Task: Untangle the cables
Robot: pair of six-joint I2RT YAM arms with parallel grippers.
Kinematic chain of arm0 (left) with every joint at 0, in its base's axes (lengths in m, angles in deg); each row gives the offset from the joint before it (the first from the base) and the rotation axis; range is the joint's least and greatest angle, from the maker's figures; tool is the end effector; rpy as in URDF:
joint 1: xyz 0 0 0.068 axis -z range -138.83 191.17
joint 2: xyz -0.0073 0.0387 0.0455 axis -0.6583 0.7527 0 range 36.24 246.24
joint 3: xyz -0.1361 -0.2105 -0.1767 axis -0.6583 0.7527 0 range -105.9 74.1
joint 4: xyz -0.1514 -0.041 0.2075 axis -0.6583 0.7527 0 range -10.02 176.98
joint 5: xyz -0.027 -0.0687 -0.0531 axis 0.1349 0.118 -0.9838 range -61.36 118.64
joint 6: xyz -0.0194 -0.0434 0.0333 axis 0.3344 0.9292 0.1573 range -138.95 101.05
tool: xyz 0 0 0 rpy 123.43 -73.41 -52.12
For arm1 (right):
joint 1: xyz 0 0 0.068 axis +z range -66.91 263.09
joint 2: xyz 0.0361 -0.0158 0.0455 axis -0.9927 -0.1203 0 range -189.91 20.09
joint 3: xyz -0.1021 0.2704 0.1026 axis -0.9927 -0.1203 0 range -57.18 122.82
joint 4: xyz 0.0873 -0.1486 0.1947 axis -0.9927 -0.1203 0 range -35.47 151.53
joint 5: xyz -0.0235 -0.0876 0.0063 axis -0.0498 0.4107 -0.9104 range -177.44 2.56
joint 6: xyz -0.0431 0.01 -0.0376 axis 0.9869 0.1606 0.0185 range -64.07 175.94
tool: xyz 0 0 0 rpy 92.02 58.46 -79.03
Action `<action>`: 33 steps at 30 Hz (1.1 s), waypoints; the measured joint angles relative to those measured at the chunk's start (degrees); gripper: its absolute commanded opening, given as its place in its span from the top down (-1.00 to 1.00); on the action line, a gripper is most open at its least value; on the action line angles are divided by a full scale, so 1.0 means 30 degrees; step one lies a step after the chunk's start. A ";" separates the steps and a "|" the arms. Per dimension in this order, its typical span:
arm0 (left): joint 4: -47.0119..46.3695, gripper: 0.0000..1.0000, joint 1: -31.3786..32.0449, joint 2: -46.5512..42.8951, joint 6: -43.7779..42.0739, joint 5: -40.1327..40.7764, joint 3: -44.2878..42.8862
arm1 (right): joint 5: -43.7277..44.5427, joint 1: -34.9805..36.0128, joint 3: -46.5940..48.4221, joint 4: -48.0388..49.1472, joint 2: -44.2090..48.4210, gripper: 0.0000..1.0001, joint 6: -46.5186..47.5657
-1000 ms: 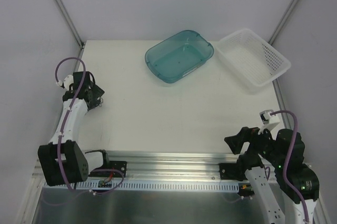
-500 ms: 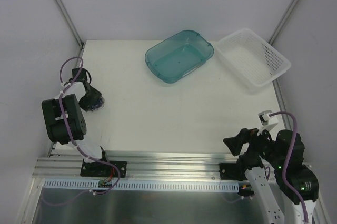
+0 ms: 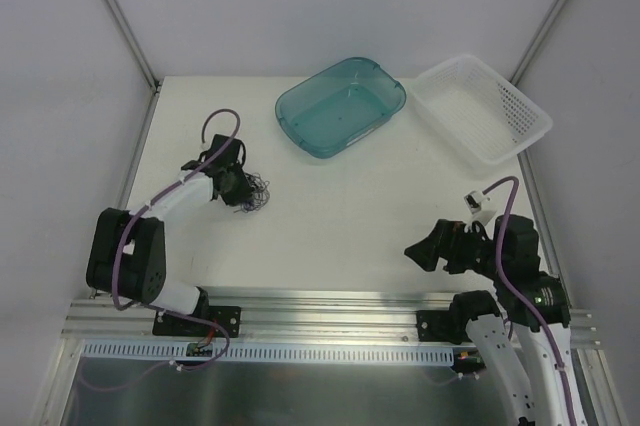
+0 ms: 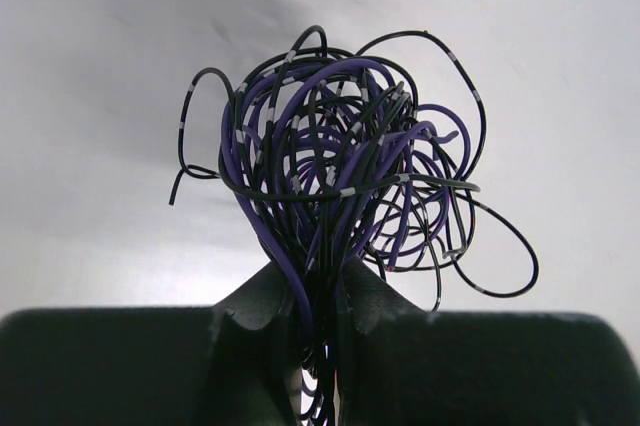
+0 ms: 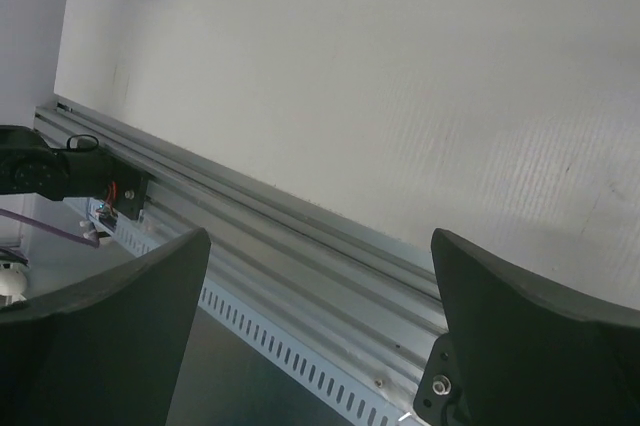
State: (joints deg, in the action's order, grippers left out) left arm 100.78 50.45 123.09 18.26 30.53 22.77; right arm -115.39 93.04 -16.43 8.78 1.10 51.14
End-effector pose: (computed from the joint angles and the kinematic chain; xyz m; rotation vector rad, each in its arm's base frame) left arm 0.2970 -0.0471 0.2231 -0.6342 2.4965 -0.2685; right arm 0.0324 0.0255 0.2997 -0.3882 2.0757 0.6681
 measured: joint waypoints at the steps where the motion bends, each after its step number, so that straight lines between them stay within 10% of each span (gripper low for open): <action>1: -0.0015 1.00 0.0940 -0.0670 0.0153 -0.0044 0.0321 | -0.0022 0.0044 -0.0095 0.0291 -0.0226 -0.96 -0.0153; 13: -0.0685 1.00 0.9850 -0.4830 0.2827 -0.0634 0.2200 | 0.4452 0.8386 -0.0408 0.6754 -0.6951 -0.93 -0.2557; 33: -0.3381 1.00 1.5591 -0.5763 0.3198 -0.1100 0.3810 | 0.8429 1.4302 0.0160 1.4783 -1.2662 0.08 -0.4284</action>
State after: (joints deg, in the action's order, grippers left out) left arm 90.64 97.22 105.80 27.86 27.23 34.20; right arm -90.10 135.95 -15.95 53.13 -36.88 38.29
